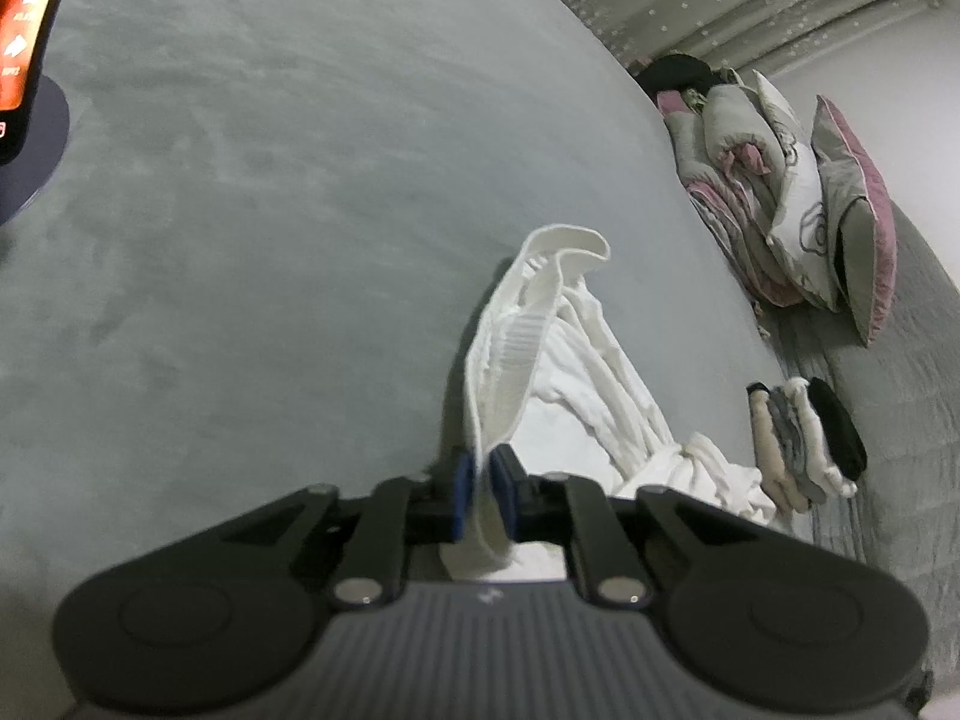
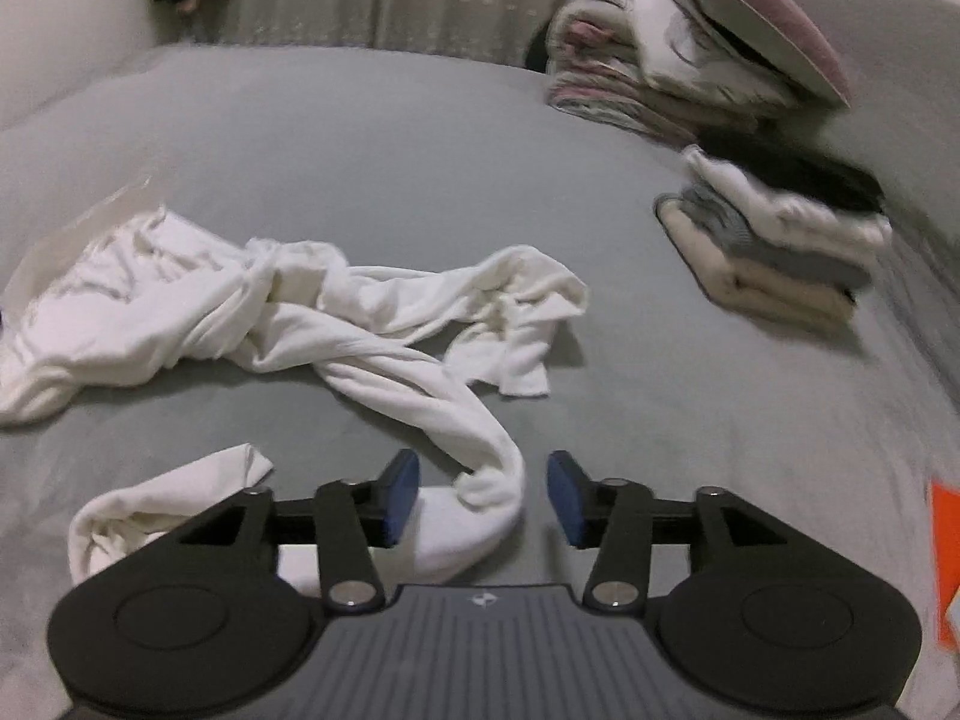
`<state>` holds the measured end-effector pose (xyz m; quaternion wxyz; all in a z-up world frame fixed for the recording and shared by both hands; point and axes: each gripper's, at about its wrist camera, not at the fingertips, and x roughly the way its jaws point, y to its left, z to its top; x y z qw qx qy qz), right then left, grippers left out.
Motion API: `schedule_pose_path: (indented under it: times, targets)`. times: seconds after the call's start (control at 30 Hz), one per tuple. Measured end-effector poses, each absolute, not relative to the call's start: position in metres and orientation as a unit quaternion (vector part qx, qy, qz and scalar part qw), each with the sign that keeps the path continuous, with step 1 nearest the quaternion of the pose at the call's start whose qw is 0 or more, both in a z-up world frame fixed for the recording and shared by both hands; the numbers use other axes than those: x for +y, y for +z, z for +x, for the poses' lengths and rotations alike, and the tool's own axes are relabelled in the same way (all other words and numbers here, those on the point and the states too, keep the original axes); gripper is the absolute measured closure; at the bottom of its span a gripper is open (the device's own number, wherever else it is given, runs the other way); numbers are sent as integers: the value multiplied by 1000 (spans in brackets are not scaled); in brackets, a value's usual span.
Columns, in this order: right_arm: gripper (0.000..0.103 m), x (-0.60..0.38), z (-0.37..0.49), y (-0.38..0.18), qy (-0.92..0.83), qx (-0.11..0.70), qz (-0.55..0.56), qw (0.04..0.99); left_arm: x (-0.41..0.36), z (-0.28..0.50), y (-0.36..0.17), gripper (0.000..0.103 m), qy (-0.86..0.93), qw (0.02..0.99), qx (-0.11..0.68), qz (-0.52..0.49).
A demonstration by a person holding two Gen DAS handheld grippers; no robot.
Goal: Fold clothes
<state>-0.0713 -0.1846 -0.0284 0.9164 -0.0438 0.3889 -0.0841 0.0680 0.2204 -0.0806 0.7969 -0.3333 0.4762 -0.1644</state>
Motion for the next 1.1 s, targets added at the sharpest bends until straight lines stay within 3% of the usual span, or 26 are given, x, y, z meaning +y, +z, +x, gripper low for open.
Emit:
schedule_pose_path:
  times: [0.03, 0.07, 0.17, 0.27, 0.3, 0.33, 0.37, 0.4, 0.43, 0.73, 1.1]
  targets:
    - [51, -189, -73, -30, -81, 399, -19, 913, 220, 67, -80, 72, -169, 795, 478, -333]
    - [51, -195, -74, -32, -74, 413, 13, 908, 220, 66, -80, 66, -174, 792, 480, -334]
    - [51, -204, -77, -43, -53, 437, 95, 893, 213, 62, -80, 66, -189, 791, 485, -322]
    - [50, -196, -79, -51, -54, 423, 87, 900, 205, 60, -80, 71, -183, 798, 486, -305]
    - [54, -192, -78, -53, -53, 416, 73, 905, 203, 59, -81, 75, -177, 802, 485, -299]
    - [64, -188, -78, -55, -51, 409, 56, 909, 202, 58, -81, 86, -171, 806, 485, -294]
    - [71, -185, -76, -55, -47, 403, 36, 913, 201, 58, -81, 89, -165, 808, 485, -291]
    - [86, -183, -74, -55, -45, 399, 19, 916, 201, 58, -82, 91, -160, 809, 485, -290]
    - [92, -184, -70, -55, -43, 399, 10, 916, 201, 58, -82, 92, -156, 810, 485, -291]
    - [93, -219, -37, -43, -127, 388, -65, 910, 212, 55, -78, 94, -135, 819, 469, -302]
    - [94, -241, 5, -16, -176, 317, -157, 919, 219, 57, -78, 94, -129, 819, 468, -307]
